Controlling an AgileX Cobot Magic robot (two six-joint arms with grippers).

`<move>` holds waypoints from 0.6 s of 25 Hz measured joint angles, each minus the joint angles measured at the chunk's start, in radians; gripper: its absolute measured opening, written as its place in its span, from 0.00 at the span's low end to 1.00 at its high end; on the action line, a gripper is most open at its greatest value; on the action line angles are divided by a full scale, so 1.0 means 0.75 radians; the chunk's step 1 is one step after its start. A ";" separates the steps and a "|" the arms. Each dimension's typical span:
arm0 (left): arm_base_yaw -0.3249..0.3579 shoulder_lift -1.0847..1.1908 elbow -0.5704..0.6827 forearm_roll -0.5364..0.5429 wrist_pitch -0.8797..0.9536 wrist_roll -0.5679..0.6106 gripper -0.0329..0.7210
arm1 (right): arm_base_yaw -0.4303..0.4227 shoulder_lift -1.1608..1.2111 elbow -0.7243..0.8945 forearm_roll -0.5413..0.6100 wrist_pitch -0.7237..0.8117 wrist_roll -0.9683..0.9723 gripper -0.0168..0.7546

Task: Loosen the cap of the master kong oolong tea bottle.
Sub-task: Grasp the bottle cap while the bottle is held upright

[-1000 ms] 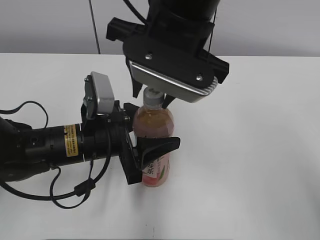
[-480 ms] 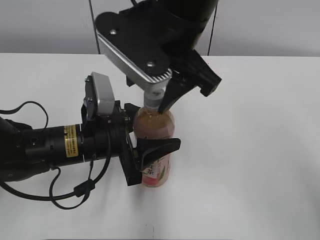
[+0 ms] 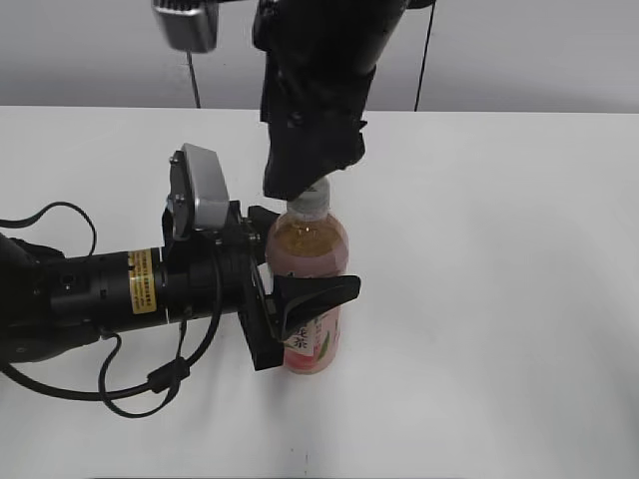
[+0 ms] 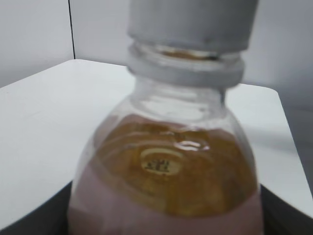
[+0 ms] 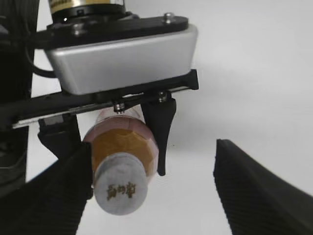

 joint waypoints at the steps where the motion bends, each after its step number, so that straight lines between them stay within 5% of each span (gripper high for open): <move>1: 0.000 0.000 0.000 0.000 0.000 0.000 0.64 | 0.000 0.000 -0.005 0.003 0.004 0.069 0.78; 15: 0.000 0.000 0.000 0.000 -0.001 0.000 0.64 | 0.000 0.000 -0.006 0.089 0.019 1.107 0.78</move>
